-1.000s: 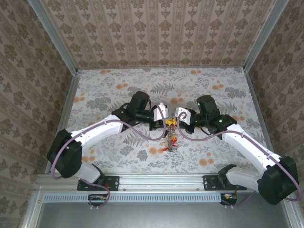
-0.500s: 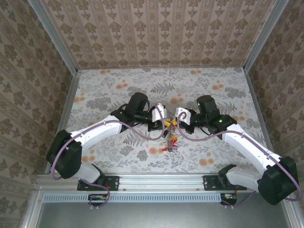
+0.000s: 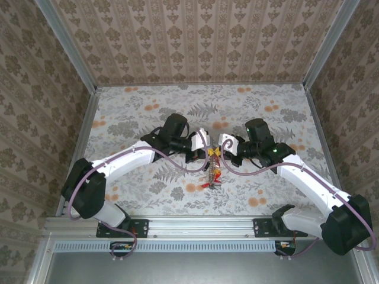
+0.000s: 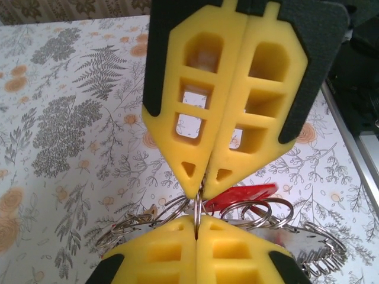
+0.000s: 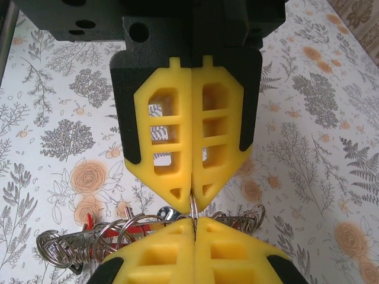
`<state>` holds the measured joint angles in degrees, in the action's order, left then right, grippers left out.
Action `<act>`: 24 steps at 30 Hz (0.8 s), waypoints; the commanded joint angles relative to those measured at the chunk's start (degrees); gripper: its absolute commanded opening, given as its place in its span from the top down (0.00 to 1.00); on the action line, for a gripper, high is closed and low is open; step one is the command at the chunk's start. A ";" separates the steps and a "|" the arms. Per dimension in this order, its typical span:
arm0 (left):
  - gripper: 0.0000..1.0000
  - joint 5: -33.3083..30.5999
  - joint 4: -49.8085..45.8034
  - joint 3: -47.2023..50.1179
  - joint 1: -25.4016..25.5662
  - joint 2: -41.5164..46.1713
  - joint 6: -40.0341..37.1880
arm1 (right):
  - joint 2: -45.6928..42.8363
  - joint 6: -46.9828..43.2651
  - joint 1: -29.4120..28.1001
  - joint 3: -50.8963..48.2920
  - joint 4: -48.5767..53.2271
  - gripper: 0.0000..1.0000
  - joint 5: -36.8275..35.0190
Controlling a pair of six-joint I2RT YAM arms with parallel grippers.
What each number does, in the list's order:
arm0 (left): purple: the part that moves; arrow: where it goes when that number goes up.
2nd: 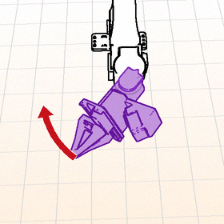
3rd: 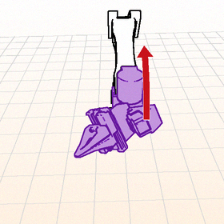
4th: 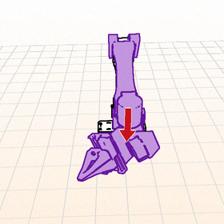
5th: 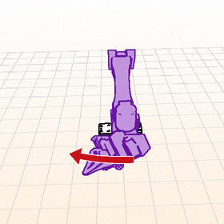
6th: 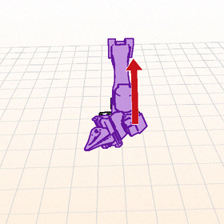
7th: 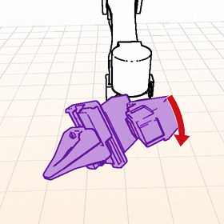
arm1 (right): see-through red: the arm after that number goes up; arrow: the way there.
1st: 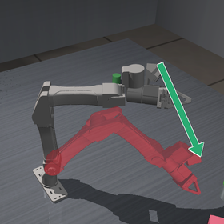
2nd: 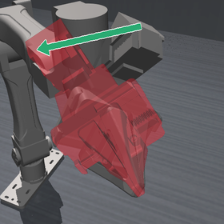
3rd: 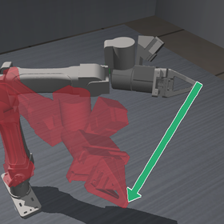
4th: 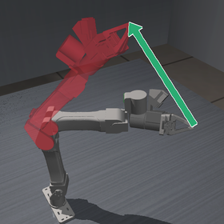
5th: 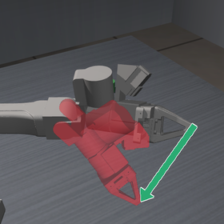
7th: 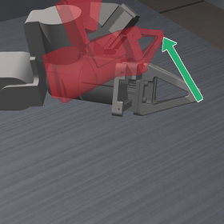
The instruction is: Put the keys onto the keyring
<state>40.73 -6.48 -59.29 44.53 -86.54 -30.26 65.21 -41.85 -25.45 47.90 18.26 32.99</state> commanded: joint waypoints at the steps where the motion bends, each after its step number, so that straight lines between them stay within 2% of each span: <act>1: 1.00 0.67 -1.13 -2.08 -0.24 -0.74 -1.24 | -1.18 -0.07 -0.50 0.51 -0.98 1.00 1.72; 4: 1.00 0.47 0.90 -1.17 -0.33 0.07 -0.49 | -1.73 -0.09 -0.39 -0.76 -0.33 0.98 -0.34; 9: 1.00 0.00 9.79 3.00 -0.59 2.46 3.43 | -2.72 5.32 0.82 -6.43 -4.40 0.83 -1.38; 16: 1.00 1.11 15.76 5.85 -0.59 3.00 5.98 | -2.50 9.33 1.67 -10.53 -8.35 0.85 -1.70; 19: 1.00 1.09 17.03 6.58 -0.59 2.83 6.68 | -2.30 9.89 1.69 -10.57 -8.87 0.92 -1.14; 22: 1.00 0.98 17.03 6.71 -0.59 2.55 6.83 | -2.75 10.97 1.65 -9.87 -8.83 0.90 -1.87; 24: 1.00 0.78 17.10 6.91 -0.59 2.61 6.90 | -4.10 11.55 1.78 -9.91 -9.29 0.84 -4.04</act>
<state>40.49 6.94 -52.82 44.47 -85.84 -24.64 62.96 -32.16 -24.03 37.67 10.35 31.09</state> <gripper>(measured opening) 0.043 0.145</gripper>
